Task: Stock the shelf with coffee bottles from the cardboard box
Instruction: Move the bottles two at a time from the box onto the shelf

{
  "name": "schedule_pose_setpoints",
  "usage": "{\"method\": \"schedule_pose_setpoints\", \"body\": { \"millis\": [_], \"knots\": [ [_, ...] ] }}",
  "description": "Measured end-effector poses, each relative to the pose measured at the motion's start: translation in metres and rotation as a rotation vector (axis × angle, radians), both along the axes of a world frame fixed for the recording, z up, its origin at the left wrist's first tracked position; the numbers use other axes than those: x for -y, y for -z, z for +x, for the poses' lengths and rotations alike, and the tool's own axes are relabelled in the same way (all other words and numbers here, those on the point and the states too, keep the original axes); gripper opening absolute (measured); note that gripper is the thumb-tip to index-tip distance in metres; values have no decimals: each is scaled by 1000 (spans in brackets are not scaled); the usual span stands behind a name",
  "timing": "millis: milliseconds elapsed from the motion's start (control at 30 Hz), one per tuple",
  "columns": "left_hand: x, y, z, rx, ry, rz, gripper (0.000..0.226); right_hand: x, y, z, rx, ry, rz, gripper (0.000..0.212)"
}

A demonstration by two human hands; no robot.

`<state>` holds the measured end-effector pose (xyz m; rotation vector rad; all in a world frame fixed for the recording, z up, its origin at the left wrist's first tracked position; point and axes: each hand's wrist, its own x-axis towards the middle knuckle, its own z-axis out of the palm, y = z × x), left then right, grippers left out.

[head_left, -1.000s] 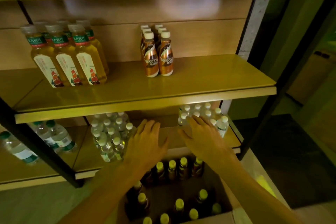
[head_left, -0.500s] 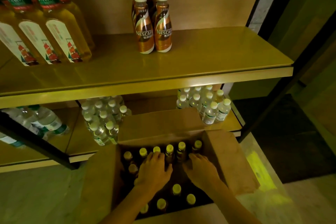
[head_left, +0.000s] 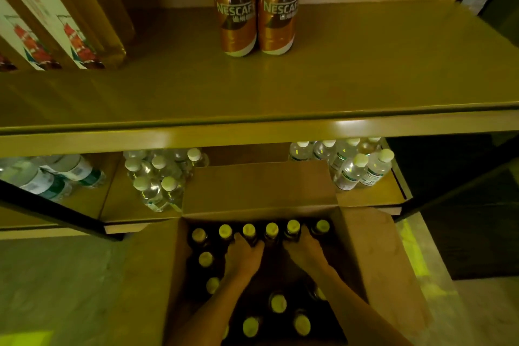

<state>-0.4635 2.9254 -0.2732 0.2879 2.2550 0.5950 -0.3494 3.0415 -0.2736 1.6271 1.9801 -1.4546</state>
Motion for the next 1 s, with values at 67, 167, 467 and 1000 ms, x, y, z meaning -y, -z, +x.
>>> {"method": "schedule_pose_setpoints", "body": {
  "millis": [67,167,467,1000],
  "knots": [
    [-6,9,-6,23,-38,6,70,-5,11,-8,-11,39,-22,57],
    [-14,17,-13,16,-90,13,57,-10,24,-17,17,120,-58,28],
    [-24,29,-14,-86,-110,-8,43,-9,45,-15,-66,166,-18,32],
    [37,-89,1,-168,-132,515,23,19,-83,39,-354,36,211,29]
  ]
}}
